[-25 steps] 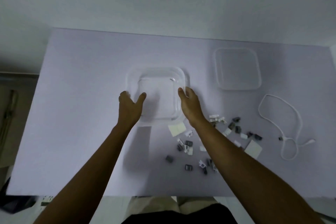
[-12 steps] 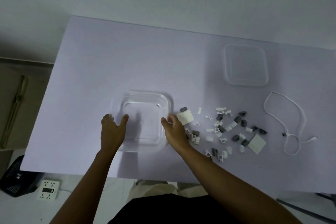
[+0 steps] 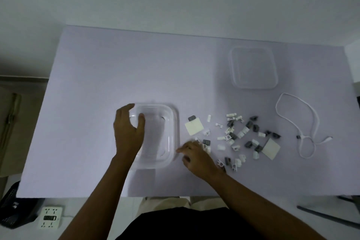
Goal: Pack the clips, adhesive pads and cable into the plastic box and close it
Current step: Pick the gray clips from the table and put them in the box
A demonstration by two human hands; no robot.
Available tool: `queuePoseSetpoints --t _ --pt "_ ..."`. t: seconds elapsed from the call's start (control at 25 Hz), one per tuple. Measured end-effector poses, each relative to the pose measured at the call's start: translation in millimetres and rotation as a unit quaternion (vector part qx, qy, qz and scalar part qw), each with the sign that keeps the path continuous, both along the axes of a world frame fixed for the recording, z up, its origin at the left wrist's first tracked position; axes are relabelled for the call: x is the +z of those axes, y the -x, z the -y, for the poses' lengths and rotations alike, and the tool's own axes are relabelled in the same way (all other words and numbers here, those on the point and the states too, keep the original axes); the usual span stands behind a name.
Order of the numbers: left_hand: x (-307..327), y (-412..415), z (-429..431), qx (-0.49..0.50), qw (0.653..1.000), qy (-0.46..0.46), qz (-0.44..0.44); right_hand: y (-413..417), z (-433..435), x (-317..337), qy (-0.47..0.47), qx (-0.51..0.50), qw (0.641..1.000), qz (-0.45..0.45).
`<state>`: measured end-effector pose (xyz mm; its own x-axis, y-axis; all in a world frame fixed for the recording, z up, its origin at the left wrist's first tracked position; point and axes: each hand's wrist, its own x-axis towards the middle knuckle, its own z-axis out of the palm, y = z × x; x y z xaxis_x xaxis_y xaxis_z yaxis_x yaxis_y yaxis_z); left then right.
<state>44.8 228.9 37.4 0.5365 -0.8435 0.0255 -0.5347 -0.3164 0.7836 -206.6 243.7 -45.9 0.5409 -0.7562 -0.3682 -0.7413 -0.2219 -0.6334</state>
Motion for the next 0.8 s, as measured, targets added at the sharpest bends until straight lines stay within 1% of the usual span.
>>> queuePoseSetpoints --t 0.08,0.12,0.16,0.2,0.24,0.28,0.32,0.36,0.4,0.44,0.48,0.52,0.56,0.64,0.68,0.72,0.8 --pt "10 28 20 -0.080 0.996 0.023 -0.017 4 -7 -9 0.005 0.019 1.000 -0.014" --pt "10 44 31 -0.122 0.992 0.024 -0.024 8 -9 -12 -0.002 0.004 1.000 -0.005" --pt "7 60 42 -0.166 0.985 0.015 -0.032 12 -10 -10 -0.017 -0.037 0.999 0.014" --pt "0 76 53 -0.209 0.977 -0.012 -0.040 15 -10 -4 -0.042 -0.104 0.993 0.046" --pt "-8 92 63 -0.248 0.966 -0.052 -0.042 18 -9 5 -0.090 -0.196 0.973 0.085" --pt "-18 105 72 -0.281 0.954 -0.096 -0.036 23 -6 14 -0.150 -0.293 0.934 0.136" --pt "-30 118 80 -0.304 0.943 -0.134 -0.022 31 -3 21 -0.209 -0.374 0.883 0.190" --pt "-41 126 86 -0.319 0.933 -0.167 -0.006 40 1 27 -0.256 -0.428 0.833 0.239" --pt "-53 134 91 -0.328 0.924 -0.199 0.010 52 4 30 -0.282 -0.459 0.797 0.273" --pt "-63 139 95 -0.329 0.916 -0.228 0.029 63 7 34 -0.290 -0.477 0.777 0.291" --pt "-73 142 98 -0.327 0.909 -0.253 0.051 73 9 36 -0.282 -0.486 0.775 0.289" --pt "-81 144 100 -0.325 0.905 -0.265 0.075 80 11 37 -0.255 -0.486 0.795 0.256" --pt "-88 145 103 -0.324 0.902 -0.268 0.095 87 11 32 -0.206 -0.471 0.834 0.203" --pt "-99 147 107 -0.324 0.905 -0.253 0.108 95 12 21 -0.084 -0.396 0.908 0.105" --pt "-102 147 108 -0.322 0.908 -0.246 0.106 95 13 15 -0.045 -0.349 0.933 0.080" --pt "-104 146 109 -0.317 0.911 -0.241 0.102 94 15 10 -0.025 -0.311 0.948 0.067" --pt "-105 144 107 -0.306 0.917 -0.237 0.097 84 23 3 -0.014 -0.268 0.963 0.034"
